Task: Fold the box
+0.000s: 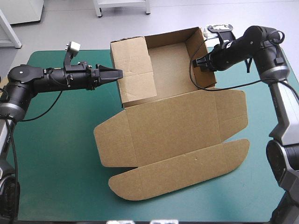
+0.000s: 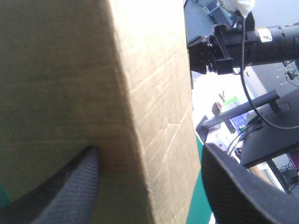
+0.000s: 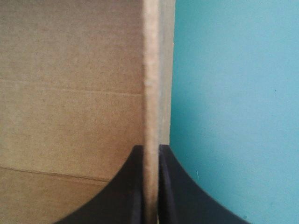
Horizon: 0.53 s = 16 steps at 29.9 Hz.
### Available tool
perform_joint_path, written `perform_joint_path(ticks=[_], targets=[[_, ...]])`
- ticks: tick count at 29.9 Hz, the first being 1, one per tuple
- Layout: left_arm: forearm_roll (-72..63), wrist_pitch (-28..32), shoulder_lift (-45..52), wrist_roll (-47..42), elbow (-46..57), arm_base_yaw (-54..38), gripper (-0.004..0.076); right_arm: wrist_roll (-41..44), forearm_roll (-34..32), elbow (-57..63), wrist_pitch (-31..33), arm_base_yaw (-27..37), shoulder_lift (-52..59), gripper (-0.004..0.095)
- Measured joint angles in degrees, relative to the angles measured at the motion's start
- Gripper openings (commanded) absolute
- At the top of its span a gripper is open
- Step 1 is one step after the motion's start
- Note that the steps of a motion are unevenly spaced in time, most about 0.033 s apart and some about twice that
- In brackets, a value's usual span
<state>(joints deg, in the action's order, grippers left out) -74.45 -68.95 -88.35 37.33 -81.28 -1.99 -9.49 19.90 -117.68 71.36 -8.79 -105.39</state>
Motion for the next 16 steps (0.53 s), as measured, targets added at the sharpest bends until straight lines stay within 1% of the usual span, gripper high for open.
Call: perform_joint_path(ticks=[7,10,13,16], targets=[[5.80,4.79,0.00,-2.65,0.00,2.17,0.0516,2.02,-3.26,0.00,0.00,-1.23,0.00,-0.0003],[9.68,8.79,0.00,-5.59,0.00,3.96,0.0515,2.71,-4.13,0.00,0.00,-1.74,0.00,-0.0003],[16.73,13.56,0.00,-10.88,-0.83,6.87,0.0514,3.42,-4.13,0.00,0.00,-1.96,0.00,-0.0003],[25.85,17.62,0.00,-17.71,-2.53,10.51,0.0494,4.06,-4.13,0.00,0.00,-2.00,0.00,-0.0003]])
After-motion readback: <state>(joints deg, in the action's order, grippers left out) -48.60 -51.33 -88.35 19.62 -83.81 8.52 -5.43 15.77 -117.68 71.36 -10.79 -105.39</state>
